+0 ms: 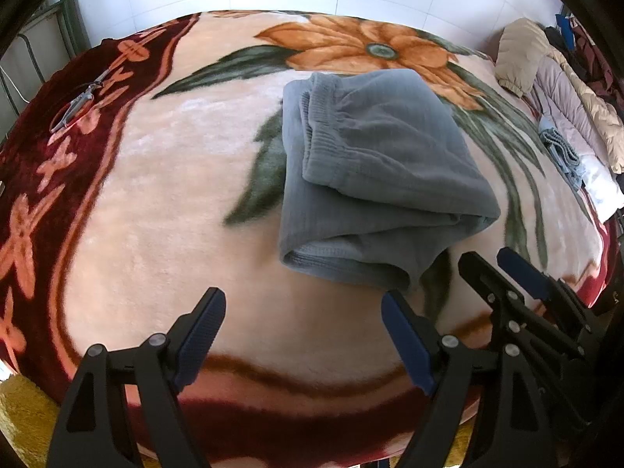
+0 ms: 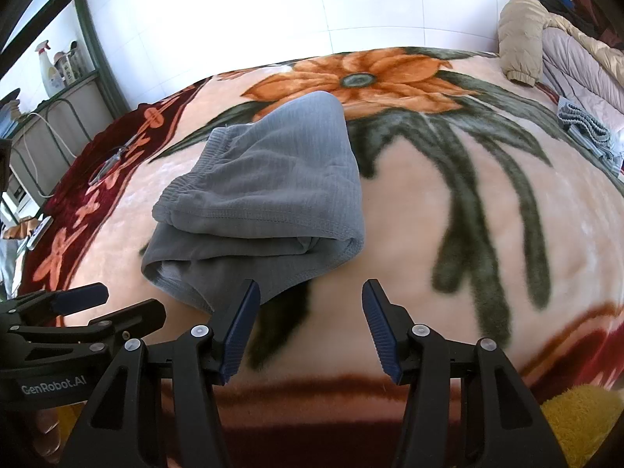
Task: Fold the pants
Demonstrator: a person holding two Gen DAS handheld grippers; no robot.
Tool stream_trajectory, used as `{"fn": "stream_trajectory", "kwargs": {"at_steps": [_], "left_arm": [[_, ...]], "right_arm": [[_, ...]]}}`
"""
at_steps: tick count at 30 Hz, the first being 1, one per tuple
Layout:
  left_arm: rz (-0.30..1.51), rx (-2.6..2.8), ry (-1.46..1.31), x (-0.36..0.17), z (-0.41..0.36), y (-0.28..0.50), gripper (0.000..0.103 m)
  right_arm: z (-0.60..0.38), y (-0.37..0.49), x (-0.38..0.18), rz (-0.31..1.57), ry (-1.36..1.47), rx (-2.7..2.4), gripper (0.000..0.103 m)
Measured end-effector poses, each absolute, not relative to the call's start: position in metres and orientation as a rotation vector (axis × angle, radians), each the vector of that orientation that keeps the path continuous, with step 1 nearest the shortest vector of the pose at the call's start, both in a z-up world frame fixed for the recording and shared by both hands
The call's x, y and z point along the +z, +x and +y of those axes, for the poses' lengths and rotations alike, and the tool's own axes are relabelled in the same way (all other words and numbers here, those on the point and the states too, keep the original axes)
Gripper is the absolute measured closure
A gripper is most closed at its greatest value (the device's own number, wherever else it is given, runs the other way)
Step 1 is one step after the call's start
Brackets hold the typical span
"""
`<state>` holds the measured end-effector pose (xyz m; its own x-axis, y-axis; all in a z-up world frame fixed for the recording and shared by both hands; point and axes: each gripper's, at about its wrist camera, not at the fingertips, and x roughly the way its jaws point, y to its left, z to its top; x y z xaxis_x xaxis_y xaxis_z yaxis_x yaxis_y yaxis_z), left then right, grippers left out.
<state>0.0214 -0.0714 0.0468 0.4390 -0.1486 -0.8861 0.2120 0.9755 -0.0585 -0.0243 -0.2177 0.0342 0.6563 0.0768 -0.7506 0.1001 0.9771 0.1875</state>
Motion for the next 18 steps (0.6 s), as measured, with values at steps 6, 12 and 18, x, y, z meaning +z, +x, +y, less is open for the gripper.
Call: {"fn": "stream_trajectory", "kwargs": {"at_steps": [6,12,18], "left_arm": [[1.095,-0.221,0.054,0.0474,-0.0703,0.0219,0.018],[1.097,-0.222,0.057,0.0469,-0.0697,0.0228,0.018],[1.098,-0.220,0.055,0.0464,-0.0696,0.0229,0.018]], "right_arm": [[-0.2176,-0.0242,0.0343,0.856,0.221,-0.014,0.047],[-0.2179,-0.0240,0.0343,0.857,0.221,-0.013,0.047],[-0.2176,-0.0242,0.0342,0.856,0.221,-0.014,0.047]]}}
